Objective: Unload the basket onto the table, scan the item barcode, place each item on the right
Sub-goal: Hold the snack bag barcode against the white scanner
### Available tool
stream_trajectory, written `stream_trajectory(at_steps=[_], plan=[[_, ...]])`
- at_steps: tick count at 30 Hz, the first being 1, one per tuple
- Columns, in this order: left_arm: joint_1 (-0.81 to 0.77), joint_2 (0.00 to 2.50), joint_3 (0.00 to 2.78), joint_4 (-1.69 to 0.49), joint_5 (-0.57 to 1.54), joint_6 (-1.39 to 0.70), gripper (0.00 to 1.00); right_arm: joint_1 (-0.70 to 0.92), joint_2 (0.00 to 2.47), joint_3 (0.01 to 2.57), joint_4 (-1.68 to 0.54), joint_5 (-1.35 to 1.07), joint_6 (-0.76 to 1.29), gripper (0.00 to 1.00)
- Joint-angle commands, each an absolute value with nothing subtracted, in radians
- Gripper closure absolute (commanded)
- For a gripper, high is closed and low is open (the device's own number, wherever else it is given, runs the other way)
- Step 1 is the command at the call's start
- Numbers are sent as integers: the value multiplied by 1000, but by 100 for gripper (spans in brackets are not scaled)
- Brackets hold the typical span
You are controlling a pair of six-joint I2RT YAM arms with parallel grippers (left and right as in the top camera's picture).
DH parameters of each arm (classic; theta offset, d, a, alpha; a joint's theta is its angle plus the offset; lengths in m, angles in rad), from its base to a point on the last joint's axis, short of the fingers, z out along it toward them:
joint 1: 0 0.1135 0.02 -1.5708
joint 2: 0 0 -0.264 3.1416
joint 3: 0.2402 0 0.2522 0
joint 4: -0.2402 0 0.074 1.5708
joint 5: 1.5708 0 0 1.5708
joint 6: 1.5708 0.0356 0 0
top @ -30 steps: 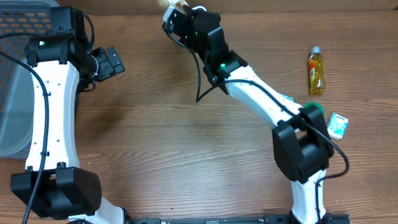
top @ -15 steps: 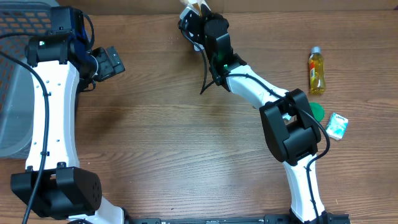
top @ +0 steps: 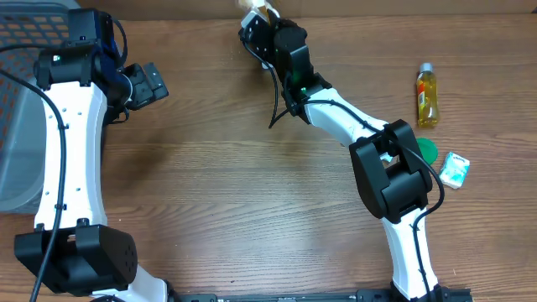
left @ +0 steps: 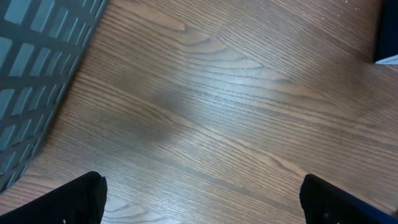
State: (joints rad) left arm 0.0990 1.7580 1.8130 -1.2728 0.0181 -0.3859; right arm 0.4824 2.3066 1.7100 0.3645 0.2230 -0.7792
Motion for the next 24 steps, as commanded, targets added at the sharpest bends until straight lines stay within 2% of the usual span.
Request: stream_trajectory(at_steps=[1,7,17,22,24], plan=[[97,1753,1828,-1275,19,-377,0,483,2301,1728,324,168,-721,96],[97,1753,1828,-1275,19,-377,1,483,2301,1728,246,94,-720,96],[97,1753,1828,-1275,19,-377,1,480,2209,1729,344,118,-621,96],[97,1753,1828,-1275,19,-377,0,463,2064,1729,99,56,-332,96],[97,1753,1828,-1275,19,-377,1,440,1990,1729,-134,-22,-153,96]])
